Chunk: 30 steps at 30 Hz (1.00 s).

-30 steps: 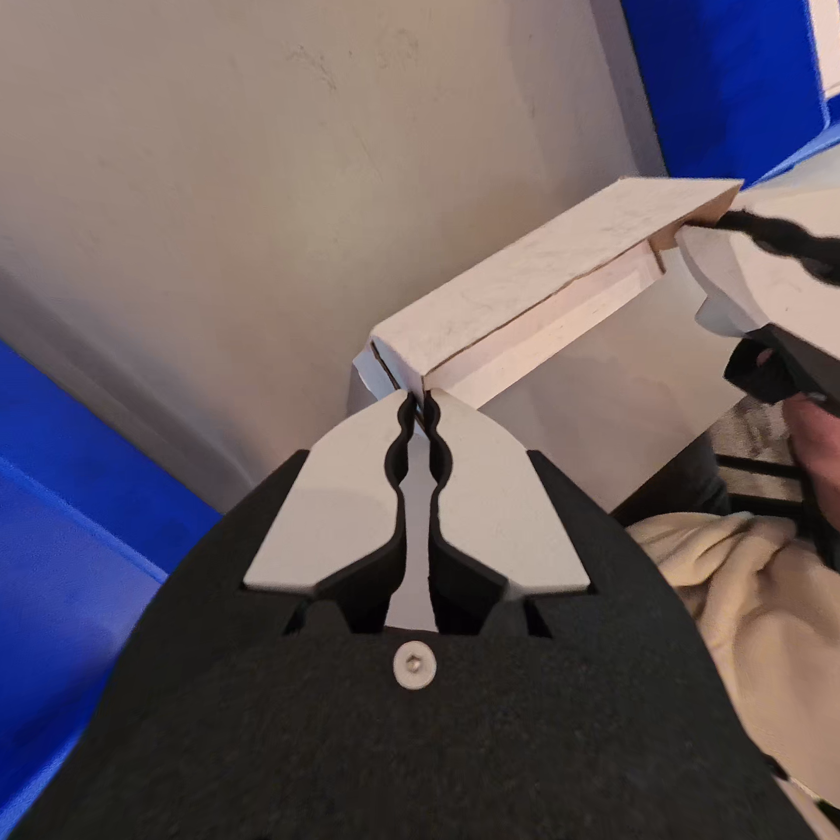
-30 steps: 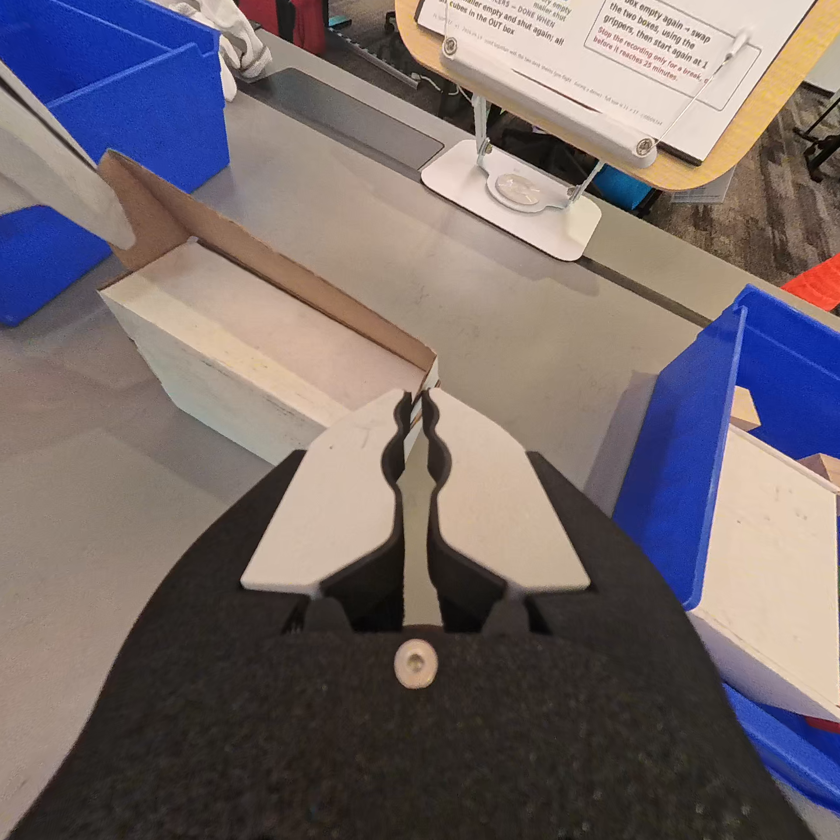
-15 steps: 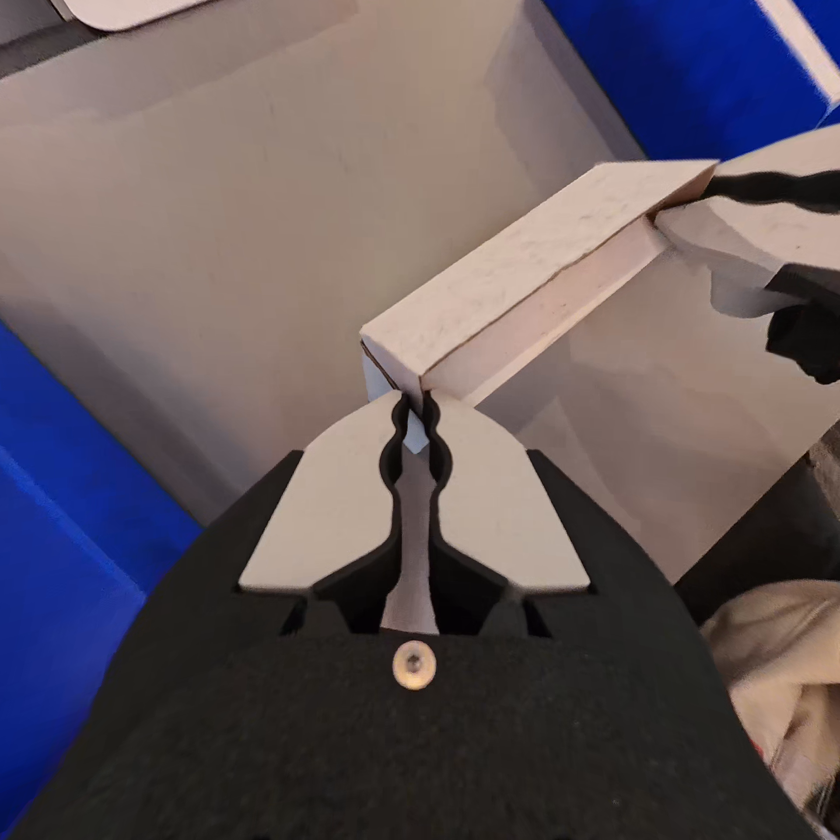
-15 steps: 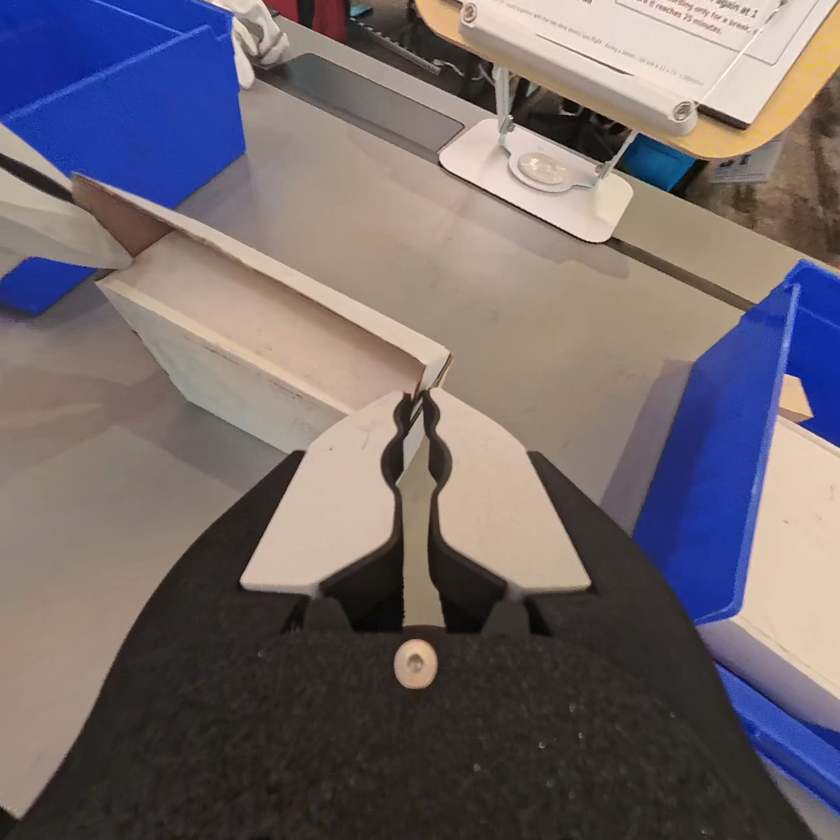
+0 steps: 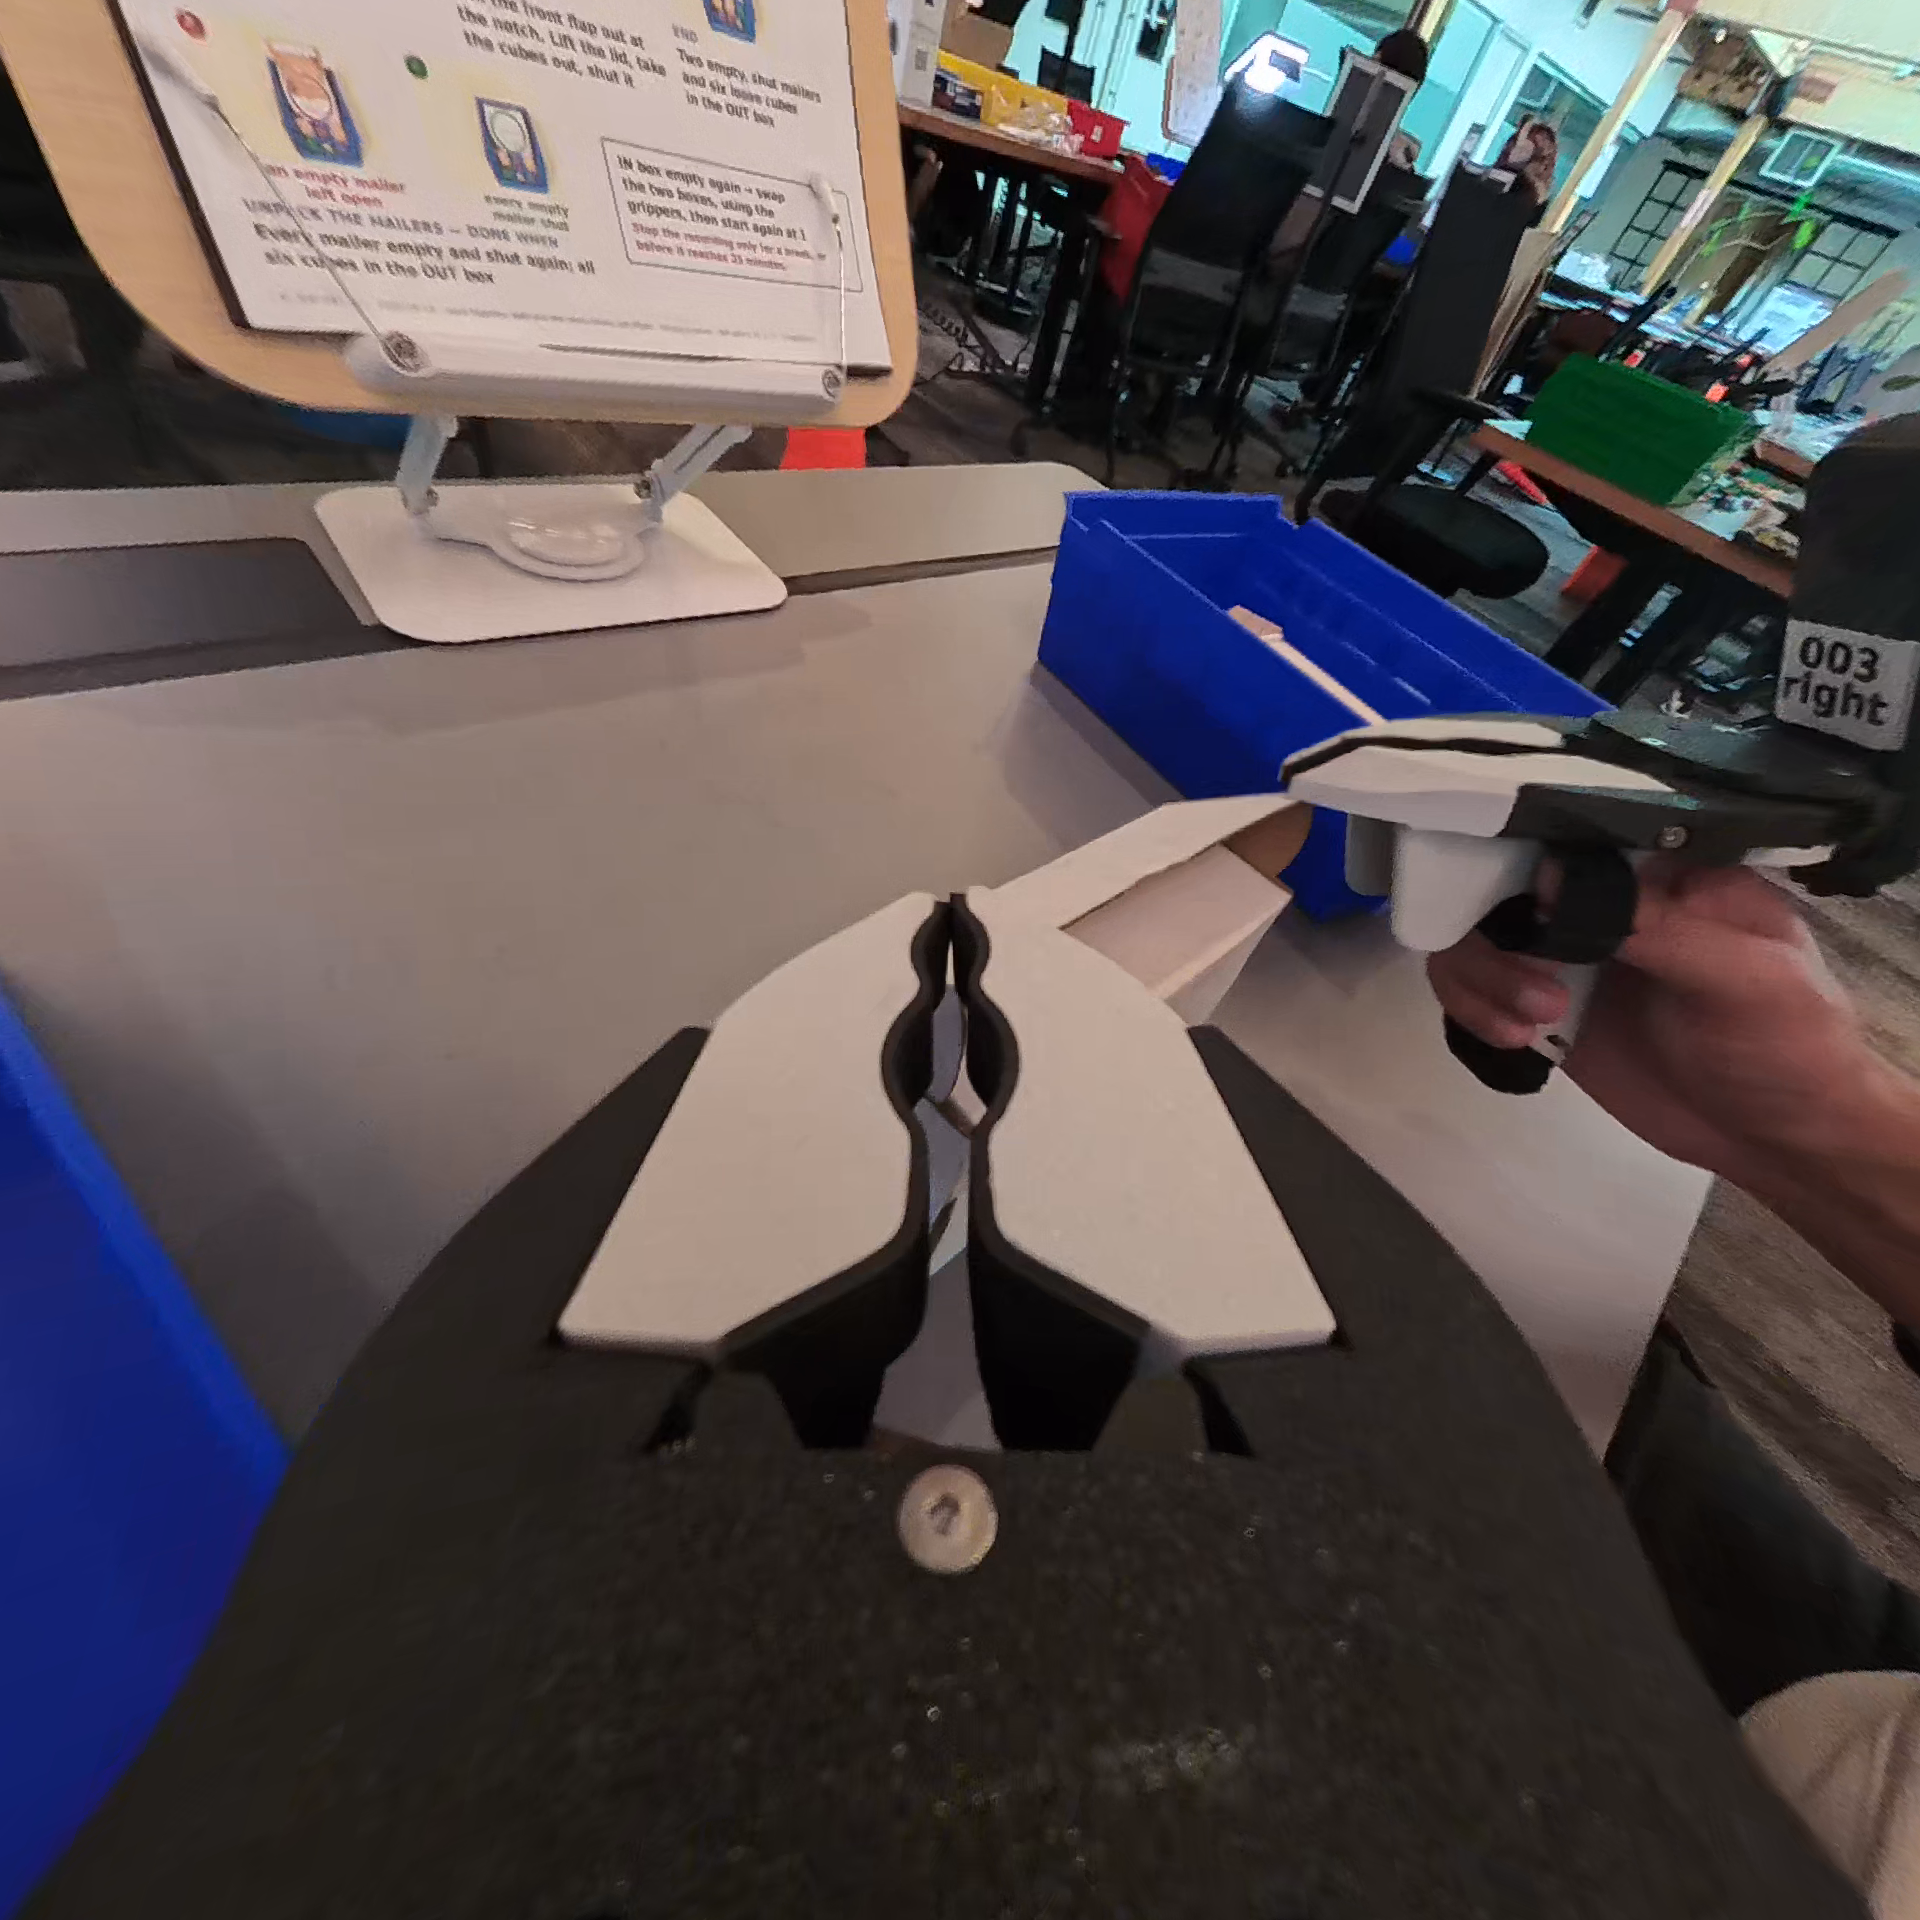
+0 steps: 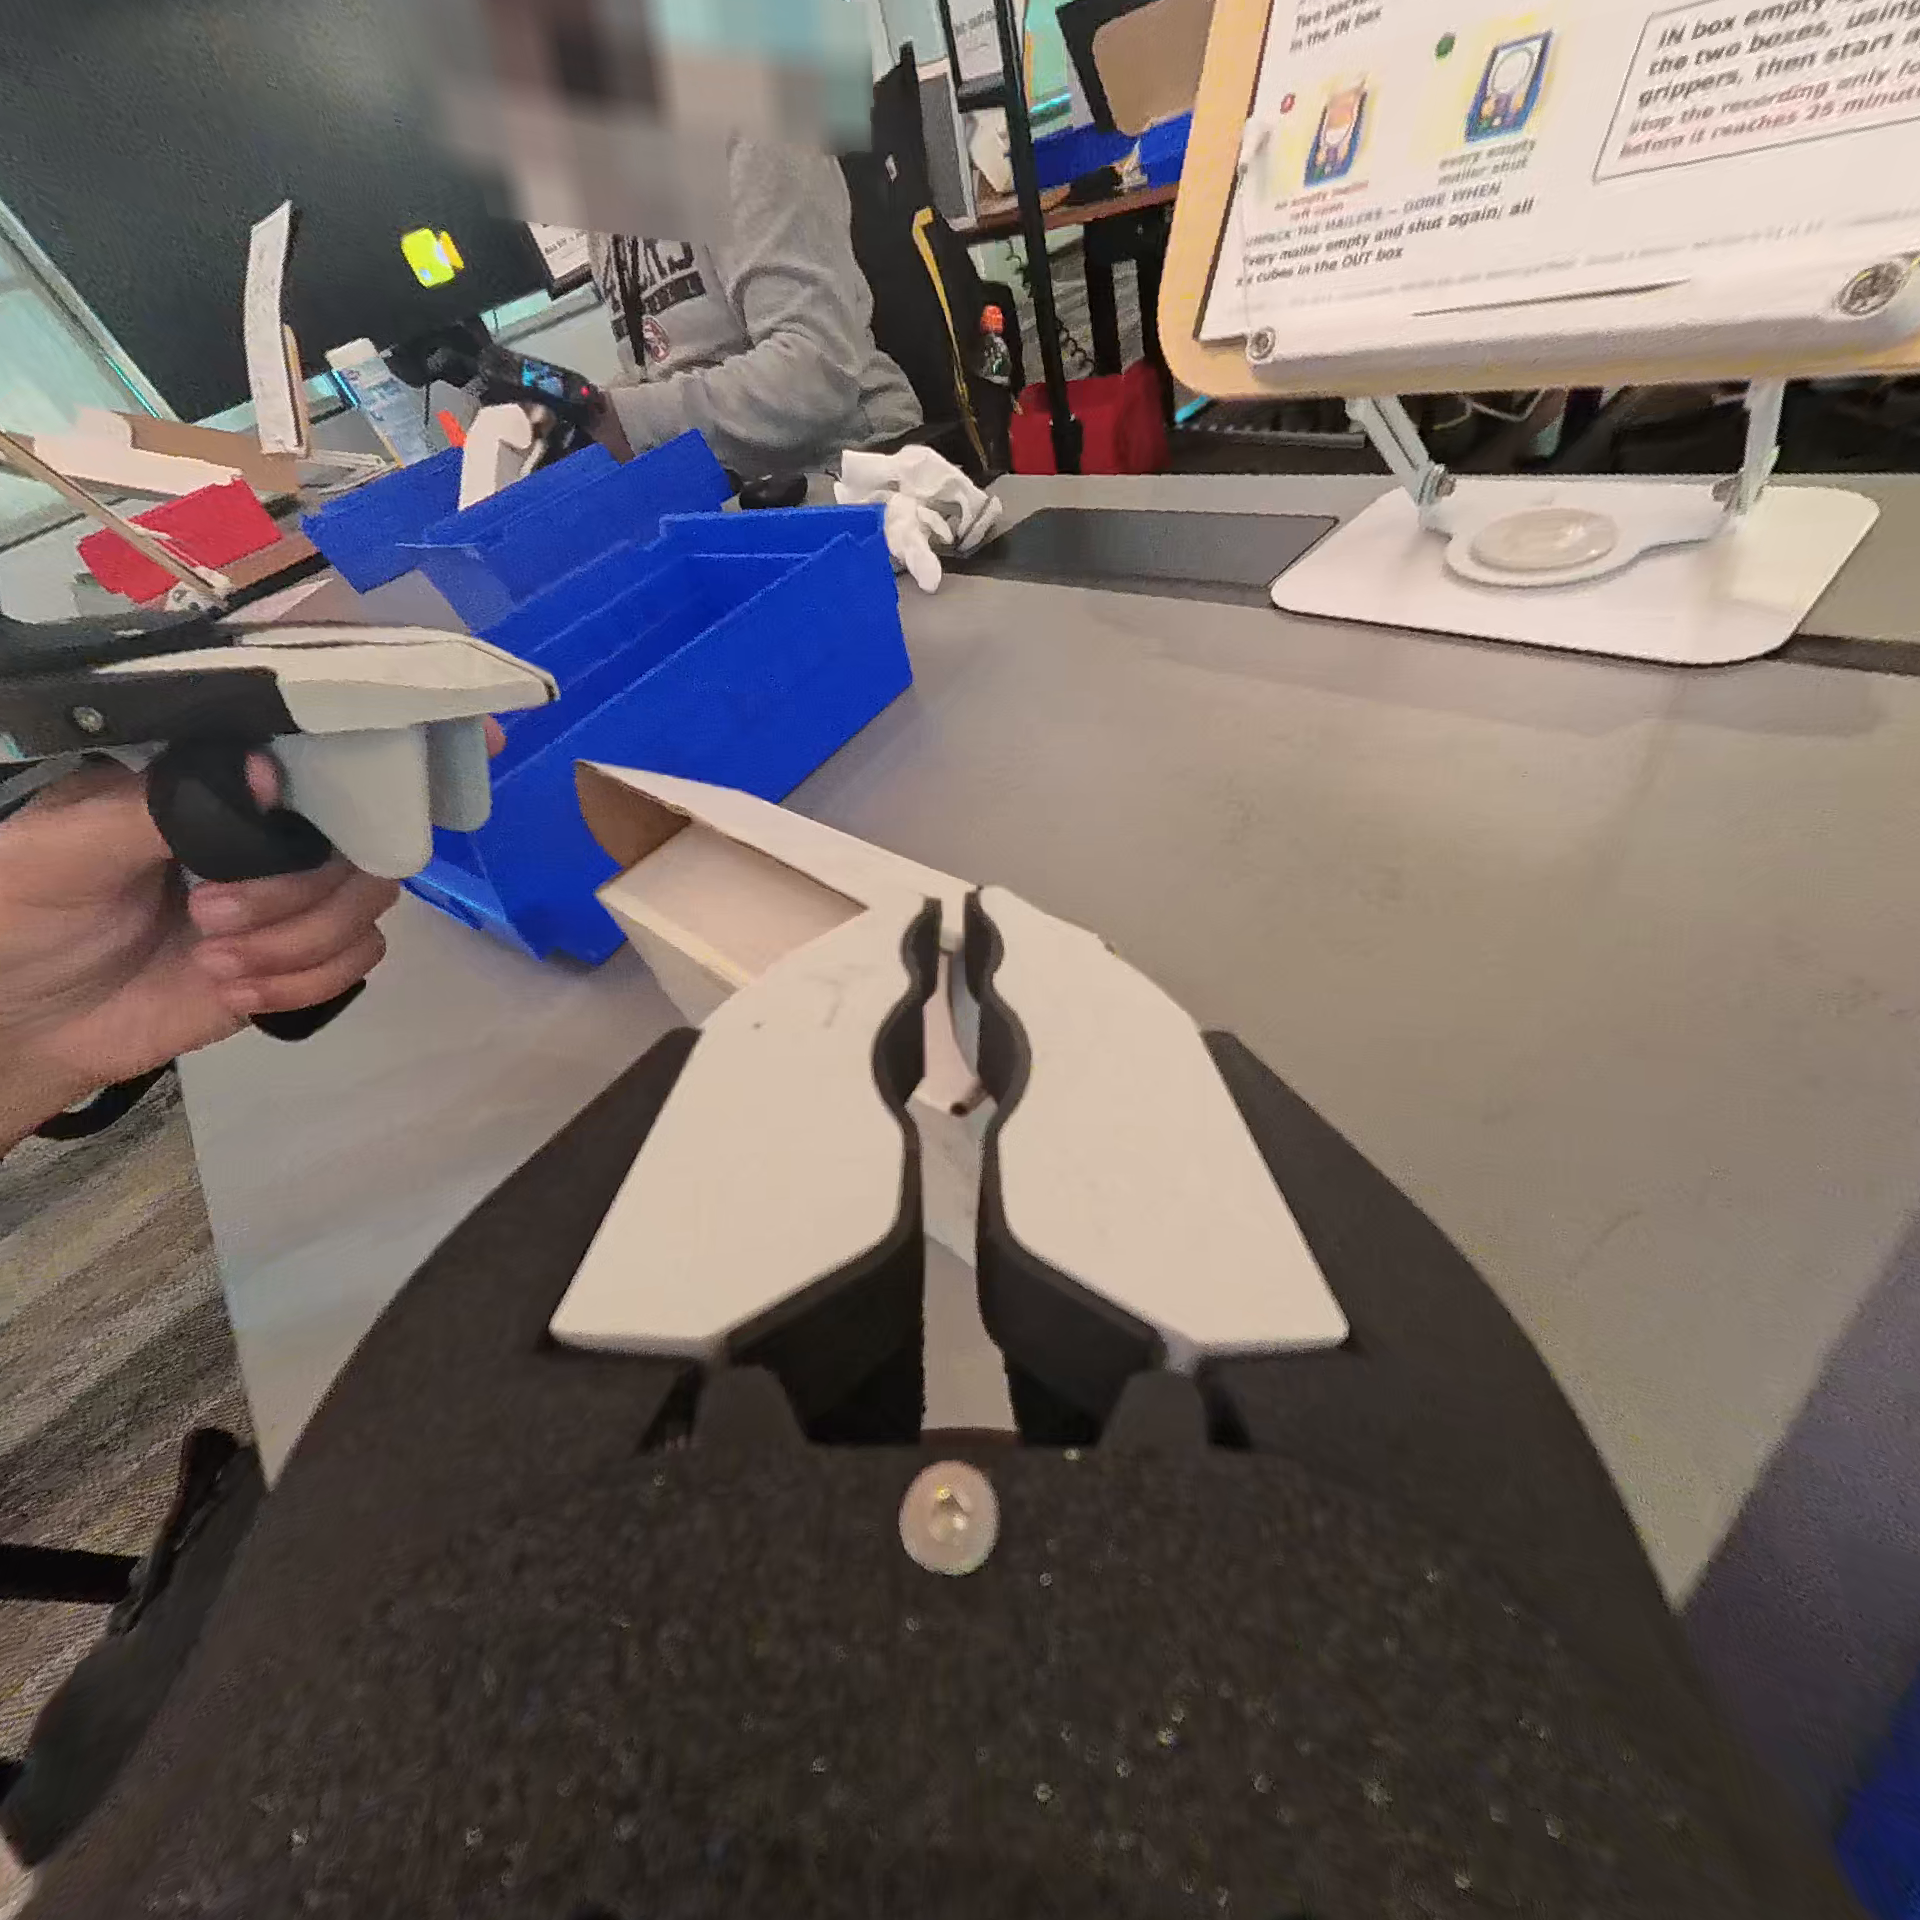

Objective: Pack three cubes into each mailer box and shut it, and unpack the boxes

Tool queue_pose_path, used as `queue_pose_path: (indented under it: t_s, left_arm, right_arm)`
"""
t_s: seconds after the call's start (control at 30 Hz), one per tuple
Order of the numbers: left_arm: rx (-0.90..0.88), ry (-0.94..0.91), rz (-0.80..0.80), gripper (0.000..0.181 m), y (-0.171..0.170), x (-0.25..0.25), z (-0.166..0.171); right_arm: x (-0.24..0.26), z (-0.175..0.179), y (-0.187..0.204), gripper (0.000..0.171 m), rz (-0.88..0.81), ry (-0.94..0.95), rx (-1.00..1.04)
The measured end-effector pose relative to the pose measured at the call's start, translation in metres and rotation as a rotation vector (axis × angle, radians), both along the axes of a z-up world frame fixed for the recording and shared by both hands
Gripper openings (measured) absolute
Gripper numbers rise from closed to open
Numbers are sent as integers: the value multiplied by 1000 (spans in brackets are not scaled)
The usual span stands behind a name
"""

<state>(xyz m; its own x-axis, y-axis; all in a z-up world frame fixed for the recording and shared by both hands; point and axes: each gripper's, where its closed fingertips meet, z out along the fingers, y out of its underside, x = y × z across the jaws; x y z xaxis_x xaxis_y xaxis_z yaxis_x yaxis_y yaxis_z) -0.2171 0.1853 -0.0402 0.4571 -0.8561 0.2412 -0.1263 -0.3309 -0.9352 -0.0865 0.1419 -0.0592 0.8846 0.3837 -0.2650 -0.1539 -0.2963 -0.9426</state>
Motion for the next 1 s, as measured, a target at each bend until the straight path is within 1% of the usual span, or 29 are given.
queue_pose_path:
  t_s: [0.03, 0.1, 0.13, 0.2, 0.27, 0.33, 0.47, 0.53, 0.67, 0.83, 1.0]
  left_arm:
    - [-5, 10, -17, 0, -2, 1, -6]
    - [41, 63, -35, 0, -6, 1, -19]
    - [77, 60, -28, 0, -9, 1, -20]
    - [83, 54, -28, 0, -13, 0, -24]
    - [67, 44, -37, 0, -14, 0, -26]
    - [69, 54, -45, 0, -14, 0, -27]
    - [90, 33, -53, 0, -11, 1, -18]
    - [92, 28, -71, 0, -10, 3, -18]
    - [84, 28, -122, 0, -15, 7, -26]
    - [102, 32, -140, 0, -18, 7, -30]
    - [127, 69, -159, 0, -23, 7, -41]
  right_arm:
    - [-2, 1, 0, 0, 16, 10, 29]
    - [-2, 0, -2, 0, 17, 13, 36]
    - [-3, -2, -3, 0, 22, 9, 33]
    - [-4, -6, -4, 0, 34, 1, 26]
    - [-5, -14, -5, 0, 41, 1, 6]
    - [-5, -14, -5, 0, 42, 17, 13]
    - [2, -5, -7, 0, 33, -45, 62]
    - [5, -3, -10, 0, 44, -31, 65]
    - [4, -12, -11, 0, 69, -76, 43]
    - [5, -14, -12, 0, 83, -66, 42]
    - [4, -24, -14, 0, 96, -67, 7]
